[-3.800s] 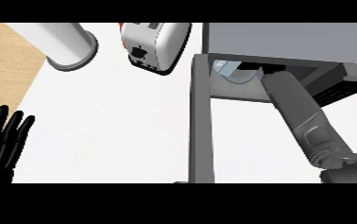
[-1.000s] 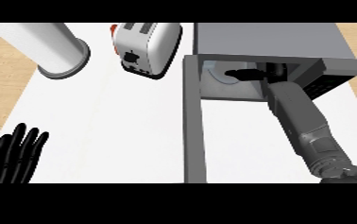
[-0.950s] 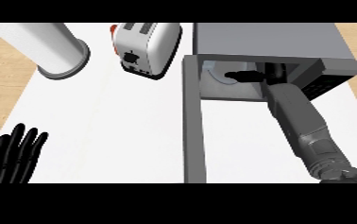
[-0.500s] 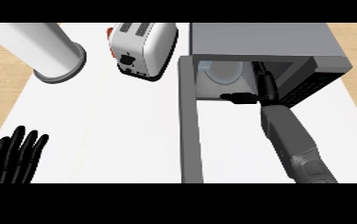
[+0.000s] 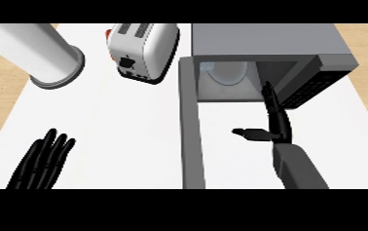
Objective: Pick up the milk, place it into the microwave and close the microwave
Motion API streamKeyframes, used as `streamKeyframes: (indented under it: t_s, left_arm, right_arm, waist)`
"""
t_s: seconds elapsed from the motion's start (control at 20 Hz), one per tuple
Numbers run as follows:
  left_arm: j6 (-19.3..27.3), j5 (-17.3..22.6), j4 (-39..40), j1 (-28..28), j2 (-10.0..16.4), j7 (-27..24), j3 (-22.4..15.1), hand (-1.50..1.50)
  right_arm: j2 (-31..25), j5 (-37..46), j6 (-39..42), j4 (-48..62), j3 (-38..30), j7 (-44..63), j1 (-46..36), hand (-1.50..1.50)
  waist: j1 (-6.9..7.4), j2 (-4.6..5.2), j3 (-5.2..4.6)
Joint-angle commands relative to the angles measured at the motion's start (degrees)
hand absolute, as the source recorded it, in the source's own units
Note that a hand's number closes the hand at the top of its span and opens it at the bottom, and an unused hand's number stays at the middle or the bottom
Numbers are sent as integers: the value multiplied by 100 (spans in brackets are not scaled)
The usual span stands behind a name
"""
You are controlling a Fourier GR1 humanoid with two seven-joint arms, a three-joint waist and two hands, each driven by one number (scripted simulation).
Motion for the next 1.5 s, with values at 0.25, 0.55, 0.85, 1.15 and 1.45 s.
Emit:
streamKeyframes:
  t_s: [0.25, 0.55, 0.85, 1.15, 1.45]
  left_arm:
    - [-499, -137, 378, -348, 280, 103, -445, 150]
    - [-482, -428, 1064, -654, 108, -158, -803, 150]
    - [-617, -485, 1651, -1855, 182, 327, -770, 150]
    - [-834, -946, 2724, -2541, -54, 625, -1609, 150]
    - [-272, -1372, 3704, -3221, -104, 109, -2219, 150]
  right_arm:
    - [109, -302, 1141, -1384, 349, -265, 1737, -150]
    - [291, -391, 1391, -2639, 696, -444, 2995, -150]
    - [-229, -749, 2104, -3656, 674, -61, 3947, -150]
    - [-207, -739, 2018, -4162, 749, -202, 4407, -150]
    - [-315, -1101, 2268, -4860, 701, -143, 4959, -150]
  waist:
    - [-26, 21, 5]
    - [3, 34, 7]
    - [-28, 49, 9]
    - [-59, 59, 10]
    - [-22, 56, 9]
